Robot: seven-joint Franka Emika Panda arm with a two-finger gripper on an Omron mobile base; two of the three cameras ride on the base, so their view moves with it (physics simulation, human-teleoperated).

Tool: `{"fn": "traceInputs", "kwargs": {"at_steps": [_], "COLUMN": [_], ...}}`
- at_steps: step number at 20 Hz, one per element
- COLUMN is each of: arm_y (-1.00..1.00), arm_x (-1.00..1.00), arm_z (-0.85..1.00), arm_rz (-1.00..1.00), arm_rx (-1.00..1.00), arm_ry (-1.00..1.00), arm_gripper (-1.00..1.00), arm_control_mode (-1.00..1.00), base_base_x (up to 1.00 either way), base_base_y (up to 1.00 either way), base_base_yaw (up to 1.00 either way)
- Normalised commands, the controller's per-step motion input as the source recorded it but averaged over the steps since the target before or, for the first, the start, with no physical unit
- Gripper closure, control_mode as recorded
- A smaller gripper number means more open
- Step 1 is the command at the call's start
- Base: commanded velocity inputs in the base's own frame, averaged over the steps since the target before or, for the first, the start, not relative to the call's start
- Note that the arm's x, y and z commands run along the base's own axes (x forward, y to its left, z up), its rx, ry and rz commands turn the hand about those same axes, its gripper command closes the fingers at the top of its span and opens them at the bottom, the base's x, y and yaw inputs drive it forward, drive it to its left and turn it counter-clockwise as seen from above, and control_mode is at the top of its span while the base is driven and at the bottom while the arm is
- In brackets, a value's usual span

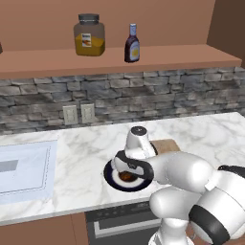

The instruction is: Pick the chicken drumstick from the plate and place it on the cutting board. Then pick the condiment bottle from the cabinet and place it next to the cutting board.

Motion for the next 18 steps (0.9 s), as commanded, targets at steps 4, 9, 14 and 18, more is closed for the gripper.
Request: {"fn": "traceInputs", "kwargs": {"at_steps": [4, 9, 14, 18], "arm_y": [0.04, 0.05, 0.04, 0.04], "arm_x": [0.08, 0.08, 0.07, 0.06], "arm_z": [-0.16, -0.16, -0.15, -0.14], "arm_rz": [0.00, 0.00, 0.00, 0.00], "arm_rx": [0.00, 0.00, 0.00, 0.00], "arm_ry": [0.00, 0.00, 0.00, 0.00], "arm_gripper": [-1.00, -1.00, -1.00, -1.00], "arm_control_mode": [-1.00, -1.00, -1.00, -1.00], "base_base_x": [0.00, 0.00, 0.00, 0.00], "base_base_y": [0.00, 0.00, 0.00, 0.00], "base_base_yaw": [0.00, 0.00, 0.00, 0.00]}}
